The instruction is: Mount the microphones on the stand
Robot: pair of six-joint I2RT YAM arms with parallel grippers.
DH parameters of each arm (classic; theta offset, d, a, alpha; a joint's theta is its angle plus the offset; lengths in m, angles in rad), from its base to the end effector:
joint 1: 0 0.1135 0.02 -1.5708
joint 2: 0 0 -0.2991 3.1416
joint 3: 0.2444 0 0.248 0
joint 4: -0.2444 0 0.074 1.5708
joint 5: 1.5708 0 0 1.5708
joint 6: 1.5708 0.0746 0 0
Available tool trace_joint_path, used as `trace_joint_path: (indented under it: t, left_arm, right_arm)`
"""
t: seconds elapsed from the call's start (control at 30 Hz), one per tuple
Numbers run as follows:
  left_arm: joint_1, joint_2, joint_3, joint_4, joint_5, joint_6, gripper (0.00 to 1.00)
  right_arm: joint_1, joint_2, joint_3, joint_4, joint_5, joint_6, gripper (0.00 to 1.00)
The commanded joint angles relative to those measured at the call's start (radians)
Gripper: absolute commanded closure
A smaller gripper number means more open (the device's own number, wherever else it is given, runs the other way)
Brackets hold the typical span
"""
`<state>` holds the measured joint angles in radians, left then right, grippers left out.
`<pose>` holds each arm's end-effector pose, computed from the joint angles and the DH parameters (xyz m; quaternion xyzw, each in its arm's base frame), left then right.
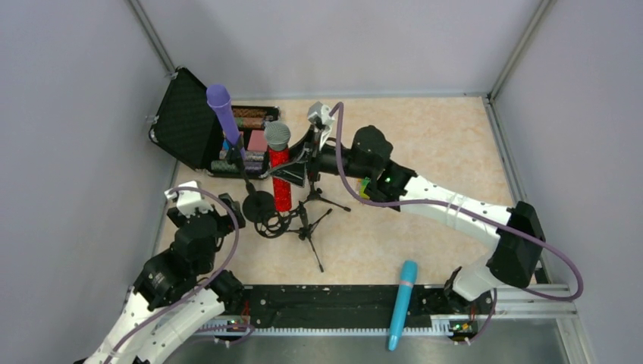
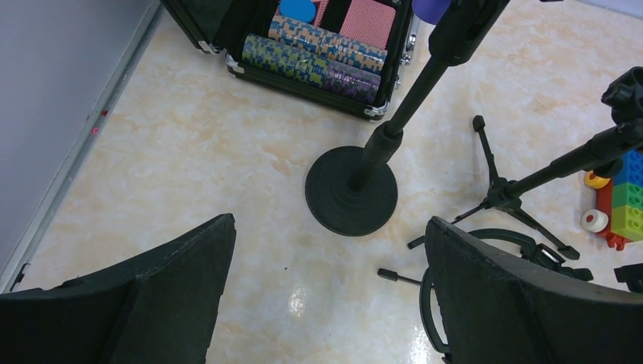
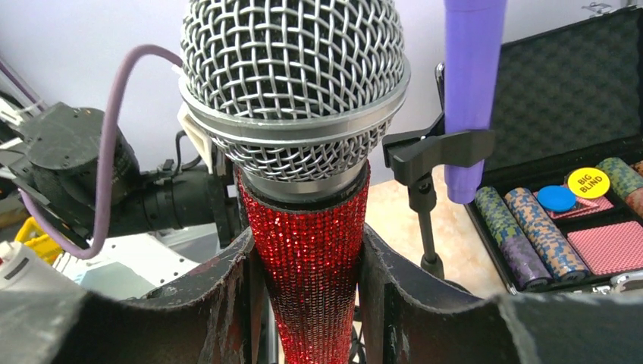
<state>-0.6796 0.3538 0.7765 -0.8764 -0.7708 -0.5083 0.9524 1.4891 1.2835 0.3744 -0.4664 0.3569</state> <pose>0.0707 0.0097 0.3147 -0.1313 0.8000 -0.0106 0.5854 0.1941 0.3307 0.4448 -0.3529 0.5481 0.5709 0.4990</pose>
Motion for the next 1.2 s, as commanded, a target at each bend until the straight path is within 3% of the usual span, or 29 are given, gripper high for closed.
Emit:
trace_joint_path:
  t: [0.0, 0.37, 0.63, 1.17]
  left_arm:
    - [0.008, -0.049, -0.004, 0.034, -0.026, 0.000, 0.01]
    - [0.008, -0.259, -0.084, 0.160, -0.101, 0.071, 0.03]
    - [0.009, -0.201, -0.079, 0.122, -0.205, 0.002, 0.03]
    - [0.015, -0.224, -0.092, 0.134, -0.203, 0.007, 0.04]
  right_arm:
    - [0.040, 0.033, 0.059, 0.092, 0.034, -0.079, 1.00]
    - [0.085, 0.131, 0.071, 0.198, 0.031, -0.104, 1.00]
    - [0.121, 0.176, 0.124, 0.152, 0.034, -0.159, 1.00]
    - [0.132, 0.154, 0.060, 0.129, 0.080, -0.168, 1.00]
